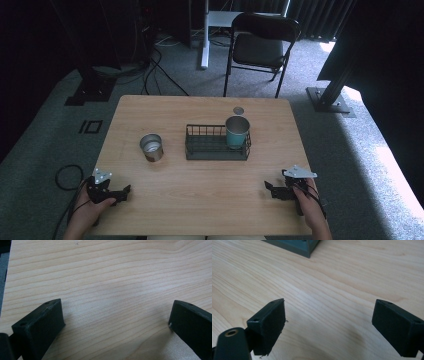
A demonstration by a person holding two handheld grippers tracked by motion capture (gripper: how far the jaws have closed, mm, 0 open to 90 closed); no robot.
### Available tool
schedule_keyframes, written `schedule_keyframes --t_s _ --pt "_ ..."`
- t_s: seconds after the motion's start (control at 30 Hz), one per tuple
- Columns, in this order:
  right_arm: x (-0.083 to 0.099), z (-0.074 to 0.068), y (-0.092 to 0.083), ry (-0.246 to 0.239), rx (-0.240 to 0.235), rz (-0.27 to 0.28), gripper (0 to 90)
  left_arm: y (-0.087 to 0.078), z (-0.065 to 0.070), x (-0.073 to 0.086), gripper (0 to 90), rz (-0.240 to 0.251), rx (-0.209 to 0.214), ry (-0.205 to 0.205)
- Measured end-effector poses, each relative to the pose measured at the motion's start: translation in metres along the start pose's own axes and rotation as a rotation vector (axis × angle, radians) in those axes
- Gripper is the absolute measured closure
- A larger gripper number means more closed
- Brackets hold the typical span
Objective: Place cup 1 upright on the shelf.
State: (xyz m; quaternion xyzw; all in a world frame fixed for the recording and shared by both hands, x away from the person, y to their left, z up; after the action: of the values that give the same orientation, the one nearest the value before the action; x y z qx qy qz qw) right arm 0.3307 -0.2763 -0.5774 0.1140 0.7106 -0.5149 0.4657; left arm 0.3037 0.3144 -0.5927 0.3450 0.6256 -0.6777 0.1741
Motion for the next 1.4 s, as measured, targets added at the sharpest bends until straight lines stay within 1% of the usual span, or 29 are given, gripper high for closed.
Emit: schedule_keyframes --t_s 0.1,0.13,0.2,0.37,0.53,0.7,1.4 --pt "0.003 0.002 -0.001 0.002 0.008 -0.009 11.4 0.000 0.000 0.000 0.4 0.000 0.000 0.000" --pt "0.006 0.004 -0.003 -0.004 0.013 -0.023 11.4 0.000 0.000 0.000 0.4 0.000 0.000 0.000" --pt "0.008 0.007 -0.005 -0.007 0.026 -0.030 11.4 0.000 0.000 0.000 0.4 0.000 0.000 0.000" --pt "0.016 0.013 -0.009 0.001 0.033 -0.055 11.4 0.000 0.000 0.000 0.4 0.000 0.000 0.000" --pt "0.023 0.015 -0.008 0.001 0.045 -0.082 11.4 0.000 0.000 0.000 0.4 0.000 0.000 0.000" --pt "0.024 0.015 -0.007 -0.005 0.025 -0.084 11.3 0.000 0.000 0.000 0.4 0.000 0.000 -0.001" --pt "0.025 0.015 -0.007 0.000 0.024 -0.085 11.3 0.000 0.000 0.000 0.6 0.000 0.002 0.001"
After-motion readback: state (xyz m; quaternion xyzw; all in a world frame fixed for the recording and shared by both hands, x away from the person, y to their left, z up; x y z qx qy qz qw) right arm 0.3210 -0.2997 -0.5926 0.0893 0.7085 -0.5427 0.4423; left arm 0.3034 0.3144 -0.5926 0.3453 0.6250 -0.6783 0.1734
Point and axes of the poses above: each handheld gripper's, and its own axes: y roughly forward along the jaws, x roughly out of its underside, z roughly to its right, the point moved 5 cm from there along y, roughly forward along the jaws, and after that the axes turned 1 degree about -x, right-handed, at the moved point
